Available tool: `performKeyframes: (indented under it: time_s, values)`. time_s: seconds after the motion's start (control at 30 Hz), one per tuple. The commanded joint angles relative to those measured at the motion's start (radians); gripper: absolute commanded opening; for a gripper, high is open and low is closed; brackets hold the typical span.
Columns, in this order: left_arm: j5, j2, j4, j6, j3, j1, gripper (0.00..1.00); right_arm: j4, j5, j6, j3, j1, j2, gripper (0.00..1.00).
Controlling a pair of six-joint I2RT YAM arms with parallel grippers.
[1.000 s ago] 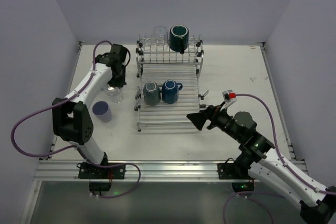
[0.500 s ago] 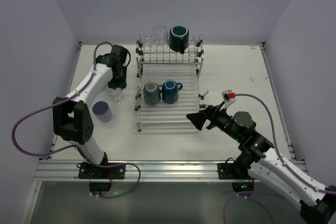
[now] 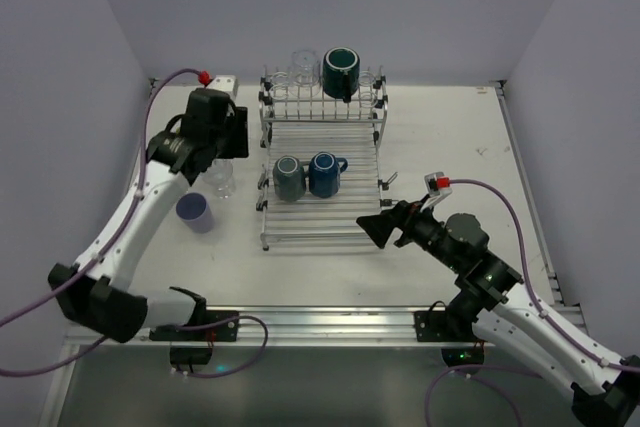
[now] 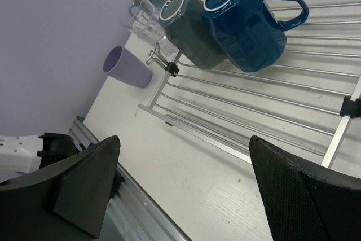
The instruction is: Unload the cups from the dish rack
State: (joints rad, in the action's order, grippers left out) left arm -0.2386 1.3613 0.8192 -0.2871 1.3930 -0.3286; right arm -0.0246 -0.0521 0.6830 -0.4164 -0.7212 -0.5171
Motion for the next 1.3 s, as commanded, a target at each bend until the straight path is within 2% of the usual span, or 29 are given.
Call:
performKeyframes:
  time_s: [0.0,0.1,0.23,0.33,0.4,0.43,0.5,0.6,0.7,0.9,1.27]
  values:
    - [0.111,-0.174,-0.191,0.02,-0.089,-0.165,0.6,-0.023,0.046,-0.013,-0.018,-0.003,0.022,0.99]
    - [0.226,-0.235,-0.299,0.052,-0.19,-0.26,0.67,-0.034,0.051,-0.016,-0.022,-0.001,0.037,0.99]
    - [0.234,-0.219,-0.411,0.08,-0.268,-0.399,0.72,-0.052,0.069,-0.02,-0.035,-0.001,0.042,0.99]
    - [0.161,-0.148,-0.483,0.115,-0.266,-0.498,0.74,-0.066,0.078,-0.02,-0.041,-0.003,0.045,0.99]
    - [0.095,-0.113,-0.518,0.138,-0.259,-0.527,0.81,-0.064,0.081,-0.019,-0.039,-0.001,0.049,0.99]
    - [0.075,-0.082,-0.563,0.153,-0.261,-0.532,0.84,-0.066,0.081,-0.017,-0.041,-0.003,0.051,0.99]
    - [0.038,-0.05,-0.606,0.176,-0.262,-0.532,1.0,-0.067,0.084,-0.017,-0.041,-0.001,0.055,0.99]
    - [-0.036,0.024,-0.631,0.187,-0.238,-0.527,1.0,-0.09,0.106,-0.013,-0.047,-0.001,0.063,0.99]
    - [-0.053,0.07,-0.657,0.192,-0.23,-0.517,1.0,-0.092,0.113,-0.019,-0.044,-0.001,0.075,0.99]
    - [0.044,0.159,-0.672,0.198,-0.204,-0.446,1.0,-0.094,0.098,-0.023,-0.045,-0.001,0.074,0.99]
    - [0.2,0.292,-0.664,0.192,-0.146,-0.38,1.0,-0.083,0.077,-0.019,-0.03,-0.001,0.069,0.99]
